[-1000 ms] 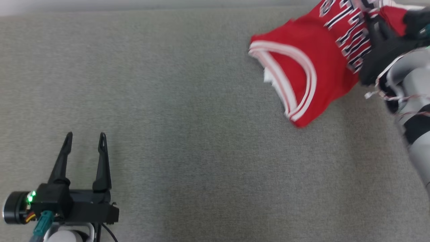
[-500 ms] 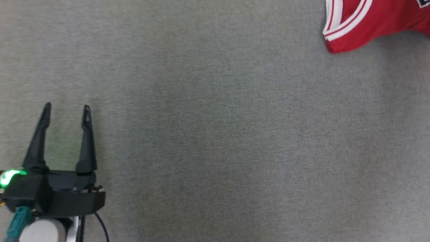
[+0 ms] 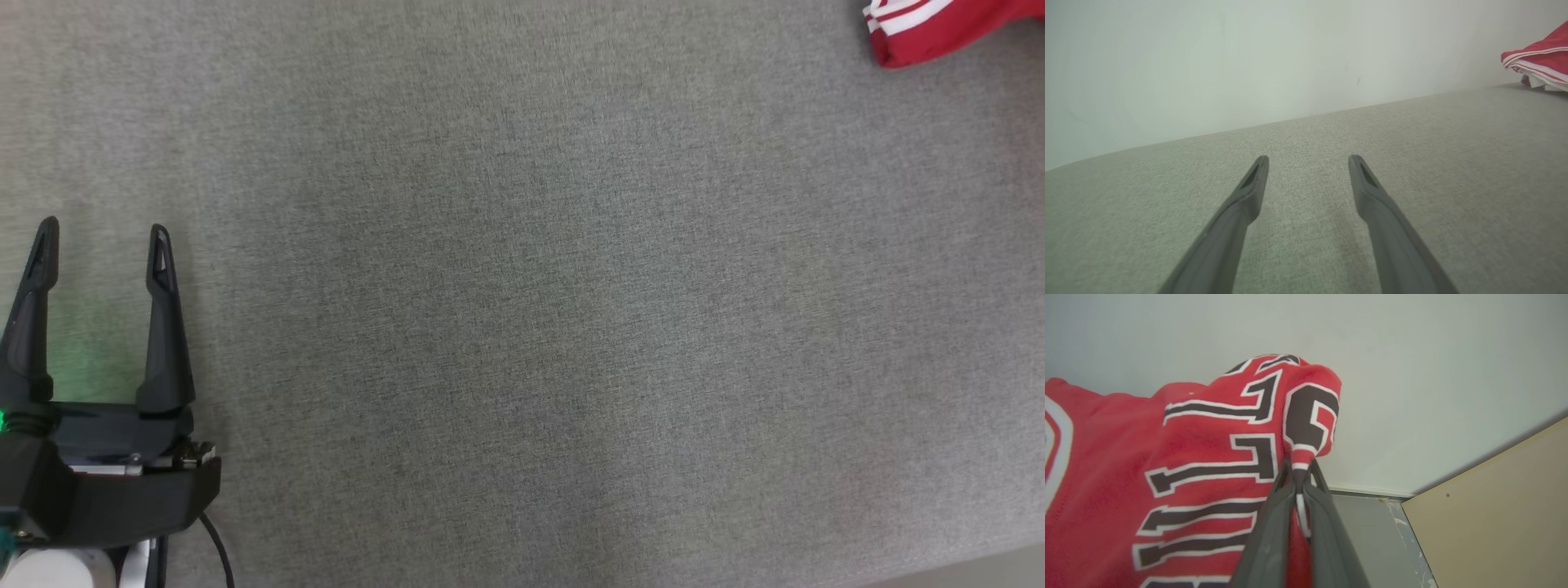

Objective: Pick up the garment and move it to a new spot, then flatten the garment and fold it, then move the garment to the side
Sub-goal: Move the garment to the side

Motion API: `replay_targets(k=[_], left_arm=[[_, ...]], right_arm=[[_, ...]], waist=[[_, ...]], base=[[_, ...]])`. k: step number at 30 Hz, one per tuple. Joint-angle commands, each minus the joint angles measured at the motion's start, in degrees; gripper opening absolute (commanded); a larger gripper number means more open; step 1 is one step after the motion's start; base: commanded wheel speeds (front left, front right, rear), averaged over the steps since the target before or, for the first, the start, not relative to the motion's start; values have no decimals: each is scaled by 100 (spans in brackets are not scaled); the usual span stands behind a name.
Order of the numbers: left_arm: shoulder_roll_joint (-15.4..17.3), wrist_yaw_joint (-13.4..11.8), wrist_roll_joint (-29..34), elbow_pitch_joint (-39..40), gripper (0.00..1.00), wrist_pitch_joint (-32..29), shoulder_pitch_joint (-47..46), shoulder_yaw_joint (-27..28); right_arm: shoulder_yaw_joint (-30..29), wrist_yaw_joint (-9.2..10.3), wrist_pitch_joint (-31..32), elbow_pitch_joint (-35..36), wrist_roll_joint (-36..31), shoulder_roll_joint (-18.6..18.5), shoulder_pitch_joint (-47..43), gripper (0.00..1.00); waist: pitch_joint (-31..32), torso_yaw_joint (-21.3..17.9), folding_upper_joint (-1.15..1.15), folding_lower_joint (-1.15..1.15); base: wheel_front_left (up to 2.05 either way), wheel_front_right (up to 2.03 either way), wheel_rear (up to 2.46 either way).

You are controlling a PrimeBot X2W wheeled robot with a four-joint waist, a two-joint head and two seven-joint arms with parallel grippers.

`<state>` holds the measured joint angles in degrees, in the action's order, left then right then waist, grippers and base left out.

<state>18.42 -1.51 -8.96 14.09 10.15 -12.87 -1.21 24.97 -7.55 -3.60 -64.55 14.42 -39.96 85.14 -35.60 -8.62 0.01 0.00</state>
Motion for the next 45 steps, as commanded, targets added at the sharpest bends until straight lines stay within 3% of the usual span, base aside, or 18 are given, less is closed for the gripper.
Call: replay_targets(k=[1, 2, 3, 5, 6, 7, 14, 17, 20, 28, 45], left_arm=[[36, -27, 62, 72, 100, -4, -13, 10], [48, -35, 53, 91, 100, -2, -14, 16], [57, -41, 45, 96, 100, 7, -11, 27], [69, -52, 17, 105, 100, 30, 10, 61], [69, -52, 17, 105, 100, 30, 10, 61], [76, -54, 0, 107, 100, 42, 26, 79], [27, -146, -77, -71, 100, 156, 129, 150], [-43, -182, -129, -228, 100, 221, 218, 162], [-109, -225, -170, -467, 100, 277, 347, 174], [-293, -242, -333, -1138, 100, 407, 673, 142], [-589, -214, -356, -1836, 100, 494, 1083, -51]], right_arm=[[-1, 15, -54, -72, -122, 23, 75, 2], [-9, 14, -31, -124, -173, 36, 92, 19], [-32, 14, 7, -195, -220, 45, 114, 29], [-53, 14, 53, -299, -348, 49, 178, 39], [-53, 14, 53, -299, -348, 49, 178, 39], [-85, 14, 14, -328, -375, 76, 215, 100], [-302, 14, -428, -356, -691, 190, 252, 100], [-601, 14, -755, -269, -294, 450, 111, 100], [-622, 14, -994, -84, -135, 443, -176, 100], [-956, 14, -1162, 1008, 340, 605, -1355, 100], [-2239, 14, -1161, 3505, -39, 1910, -4943, 100]], waist=[[-176, -61, -1, 0], [-198, -61, -1, 0], [-212, -63, -1, 0], [-231, -68, -1, 0], [-231, -68, -1, 0], [-238, -71, -1, 0], [57, -65, -1, 0], [395, -6, -1, 0], [768, 66, -1, 0], [1705, 256, -1, 0], [2897, 640, -1, 0]], base=[[0, 0, 0], [0, 0, 0], [0, 0, 0], [0, 0, 0], [0, 0, 0], [0, 0, 0], [0, 0, 0], [0, 0, 0], [0, 0, 0], [0, 0, 0], [0, 0, 0]])
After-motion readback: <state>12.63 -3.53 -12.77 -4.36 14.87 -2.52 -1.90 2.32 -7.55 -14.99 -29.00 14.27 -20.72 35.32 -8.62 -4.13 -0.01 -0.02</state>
